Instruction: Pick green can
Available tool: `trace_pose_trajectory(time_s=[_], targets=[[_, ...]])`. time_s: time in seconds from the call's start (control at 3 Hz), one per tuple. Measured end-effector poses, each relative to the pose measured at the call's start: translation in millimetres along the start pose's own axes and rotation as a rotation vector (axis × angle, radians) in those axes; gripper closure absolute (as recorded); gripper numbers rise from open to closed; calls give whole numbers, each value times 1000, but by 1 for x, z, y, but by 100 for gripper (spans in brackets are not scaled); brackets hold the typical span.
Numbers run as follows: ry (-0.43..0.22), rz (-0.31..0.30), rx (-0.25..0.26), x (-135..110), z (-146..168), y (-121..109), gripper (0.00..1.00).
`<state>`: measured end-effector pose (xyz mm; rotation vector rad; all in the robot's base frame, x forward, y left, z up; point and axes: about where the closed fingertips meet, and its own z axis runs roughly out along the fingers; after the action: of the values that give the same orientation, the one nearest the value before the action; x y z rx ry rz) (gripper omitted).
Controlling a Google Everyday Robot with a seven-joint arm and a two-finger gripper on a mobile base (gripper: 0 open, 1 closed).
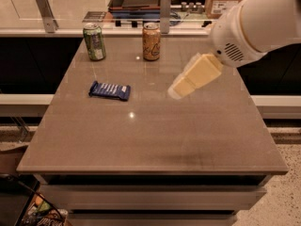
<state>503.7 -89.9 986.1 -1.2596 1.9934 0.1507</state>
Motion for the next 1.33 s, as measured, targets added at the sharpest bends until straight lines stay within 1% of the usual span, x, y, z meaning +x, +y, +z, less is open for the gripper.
trace_pose_trajectory(time_s=[0.33, 0.67, 1.0, 1.33], targets=[[-77, 42, 43, -35, 38, -10, 0], [-77, 42, 43, -35, 38, -10, 0], [-111, 40, 44, -45, 48, -16, 0], [-158, 36, 31, -59, 73, -14, 0]])
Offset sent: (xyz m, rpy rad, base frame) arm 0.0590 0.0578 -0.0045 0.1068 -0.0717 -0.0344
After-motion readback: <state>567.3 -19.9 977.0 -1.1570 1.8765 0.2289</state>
